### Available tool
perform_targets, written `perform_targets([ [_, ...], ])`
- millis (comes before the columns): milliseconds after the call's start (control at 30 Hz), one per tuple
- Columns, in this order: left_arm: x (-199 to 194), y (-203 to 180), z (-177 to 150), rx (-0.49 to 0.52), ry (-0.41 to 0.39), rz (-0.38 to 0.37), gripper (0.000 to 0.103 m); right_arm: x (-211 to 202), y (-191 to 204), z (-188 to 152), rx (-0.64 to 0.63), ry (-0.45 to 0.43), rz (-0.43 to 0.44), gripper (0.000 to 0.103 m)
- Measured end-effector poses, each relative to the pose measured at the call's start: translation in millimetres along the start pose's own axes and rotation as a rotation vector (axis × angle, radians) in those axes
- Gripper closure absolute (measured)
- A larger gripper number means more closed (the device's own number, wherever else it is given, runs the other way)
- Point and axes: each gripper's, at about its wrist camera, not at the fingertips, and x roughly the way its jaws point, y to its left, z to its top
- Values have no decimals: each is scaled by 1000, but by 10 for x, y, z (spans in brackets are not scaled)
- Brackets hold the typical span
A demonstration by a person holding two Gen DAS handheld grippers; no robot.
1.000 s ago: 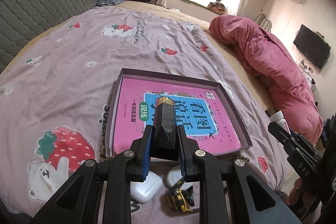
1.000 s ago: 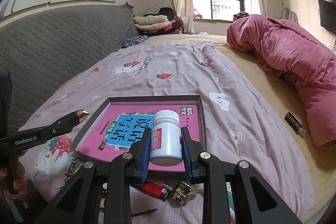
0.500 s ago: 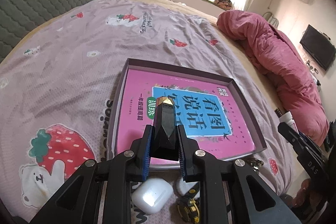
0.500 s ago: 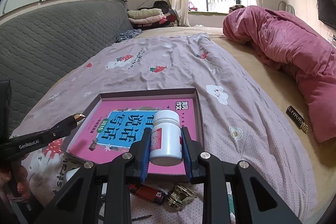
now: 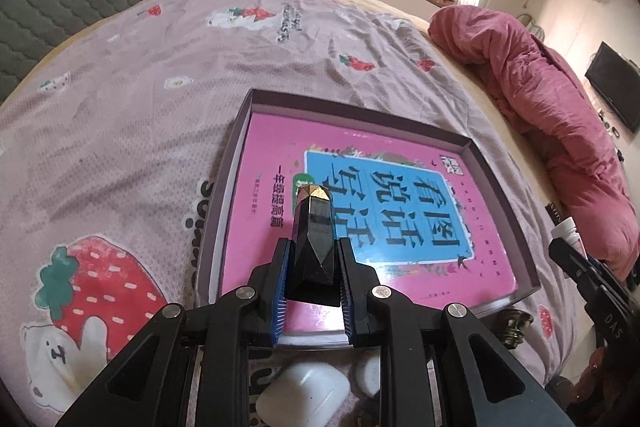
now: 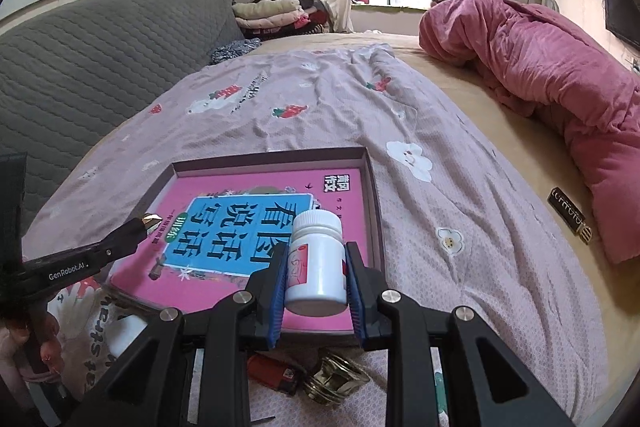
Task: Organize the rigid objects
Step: 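Carry the black object with left tool over the tray while right carries bottle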
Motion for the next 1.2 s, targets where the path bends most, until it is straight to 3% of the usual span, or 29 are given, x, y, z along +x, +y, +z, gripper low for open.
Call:
perform_targets([
  [433,122,126,-99,-46,45,4,81,259,-55,-19,12,68,-24,76],
  [1200,72,220,-141,-60,27,37,81,591,-64,-163,1,211,-60,76],
])
